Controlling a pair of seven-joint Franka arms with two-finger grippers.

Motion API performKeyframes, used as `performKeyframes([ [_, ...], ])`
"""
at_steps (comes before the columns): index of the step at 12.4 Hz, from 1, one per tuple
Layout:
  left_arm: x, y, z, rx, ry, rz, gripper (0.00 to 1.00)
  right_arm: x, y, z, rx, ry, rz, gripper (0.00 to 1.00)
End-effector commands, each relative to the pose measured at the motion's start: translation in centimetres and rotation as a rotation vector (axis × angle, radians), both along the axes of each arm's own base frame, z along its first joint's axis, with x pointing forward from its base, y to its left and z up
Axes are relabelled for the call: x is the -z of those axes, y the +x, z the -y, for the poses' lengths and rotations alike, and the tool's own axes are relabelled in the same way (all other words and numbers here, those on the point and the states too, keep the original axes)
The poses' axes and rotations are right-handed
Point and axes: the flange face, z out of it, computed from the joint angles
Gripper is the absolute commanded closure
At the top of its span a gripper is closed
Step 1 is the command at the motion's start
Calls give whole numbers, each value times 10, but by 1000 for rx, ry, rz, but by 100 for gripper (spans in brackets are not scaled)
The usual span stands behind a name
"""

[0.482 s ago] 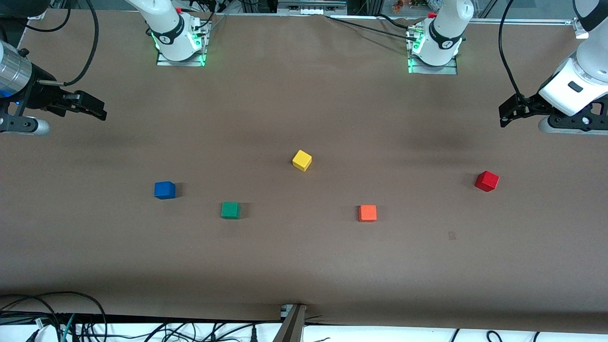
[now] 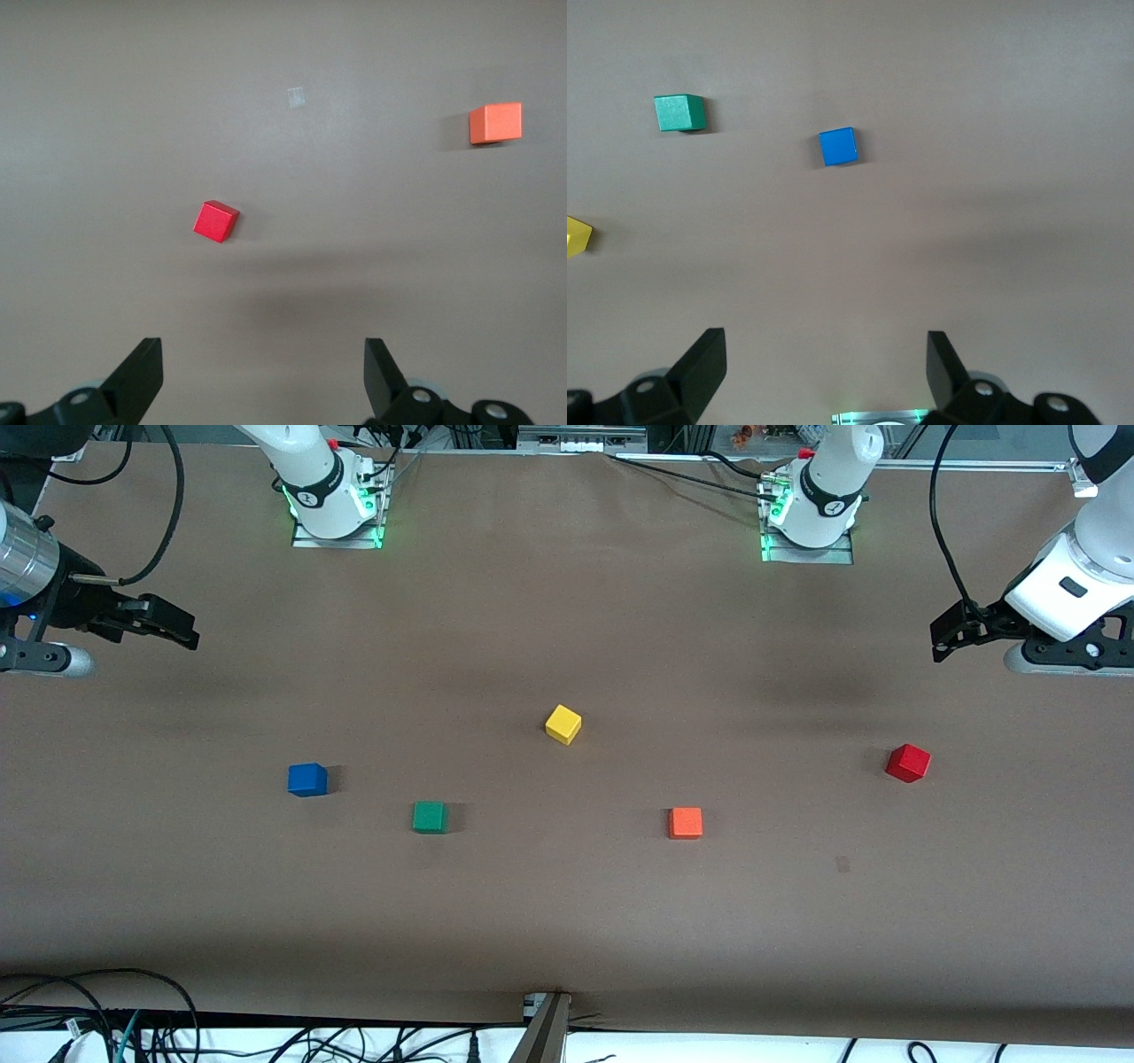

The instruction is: Pass red block to right arm, stack on blue

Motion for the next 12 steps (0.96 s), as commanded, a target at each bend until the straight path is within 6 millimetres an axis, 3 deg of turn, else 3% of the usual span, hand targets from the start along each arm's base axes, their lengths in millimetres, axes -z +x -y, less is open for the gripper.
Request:
performKeyframes([
  [1,-1,-8,0,-9,10,-25,0,-4,1,1,0,-1,0,0],
  [12,-1,-7,5,-5,10,-46,0,-4,2,1,1,-1,1,0],
])
